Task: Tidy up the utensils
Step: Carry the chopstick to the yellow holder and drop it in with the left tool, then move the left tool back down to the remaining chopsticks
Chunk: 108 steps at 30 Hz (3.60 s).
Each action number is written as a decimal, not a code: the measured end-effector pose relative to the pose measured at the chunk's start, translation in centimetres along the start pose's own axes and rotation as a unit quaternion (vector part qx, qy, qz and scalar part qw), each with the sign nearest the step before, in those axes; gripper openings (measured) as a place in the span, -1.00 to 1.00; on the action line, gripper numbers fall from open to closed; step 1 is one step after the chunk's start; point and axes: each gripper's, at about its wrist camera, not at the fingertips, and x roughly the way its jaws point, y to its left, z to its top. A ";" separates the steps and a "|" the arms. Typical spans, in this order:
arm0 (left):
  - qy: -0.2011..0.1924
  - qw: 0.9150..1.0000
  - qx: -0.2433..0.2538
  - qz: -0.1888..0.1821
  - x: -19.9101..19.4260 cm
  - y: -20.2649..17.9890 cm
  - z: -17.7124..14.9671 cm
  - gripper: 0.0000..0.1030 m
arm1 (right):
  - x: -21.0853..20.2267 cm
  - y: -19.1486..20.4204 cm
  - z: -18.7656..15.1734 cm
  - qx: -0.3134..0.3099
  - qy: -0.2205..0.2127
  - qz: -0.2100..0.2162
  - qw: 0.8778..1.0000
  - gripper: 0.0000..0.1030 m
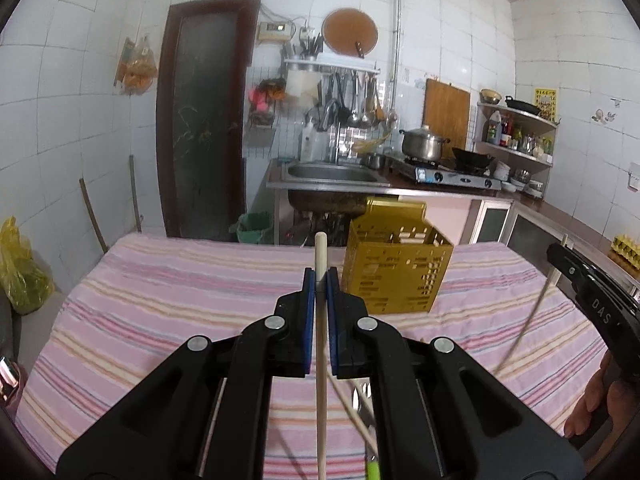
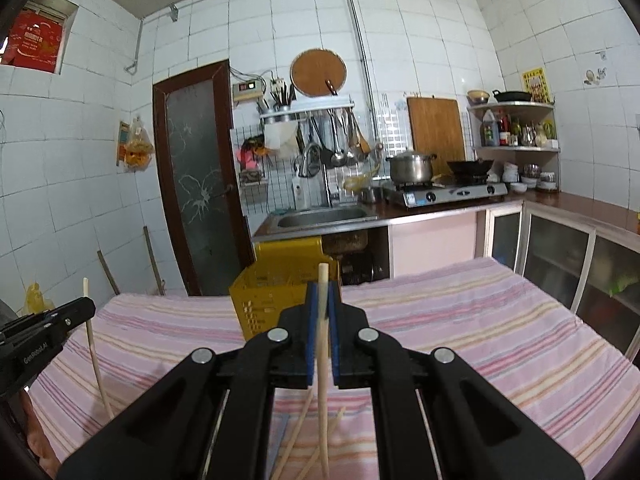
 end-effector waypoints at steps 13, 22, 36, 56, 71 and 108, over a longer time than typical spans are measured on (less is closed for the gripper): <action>-0.086 0.995 -0.002 -0.040 3.8 -3.5 10.3 -0.91 | 3.4 1.3 8.6 -0.015 -0.075 0.004 0.997 -0.89; -0.140 0.989 -0.007 -0.051 10.8 -6.1 16.8 -0.91 | 8.9 1.5 14.3 -0.012 -0.106 -0.004 0.994 -0.89; -0.056 0.998 -0.028 -0.024 26.0 -4.5 12.4 -0.91 | 21.0 0.4 9.0 -0.007 -0.024 -0.006 1.000 -0.89; -0.019 0.997 -0.015 0.071 8.8 1.7 9.5 0.90 | 11.1 -1.7 7.6 -0.026 0.059 -0.077 0.995 0.62; 0.107 0.990 -0.005 0.093 10.3 3.5 -2.4 0.90 | 9.0 -2.9 -3.5 -0.027 0.155 -0.094 0.983 0.65; 0.245 0.964 0.046 0.087 15.4 0.9 -11.3 0.90 | 13.4 -0.8 -12.4 -0.035 0.310 -0.122 0.942 0.55</action>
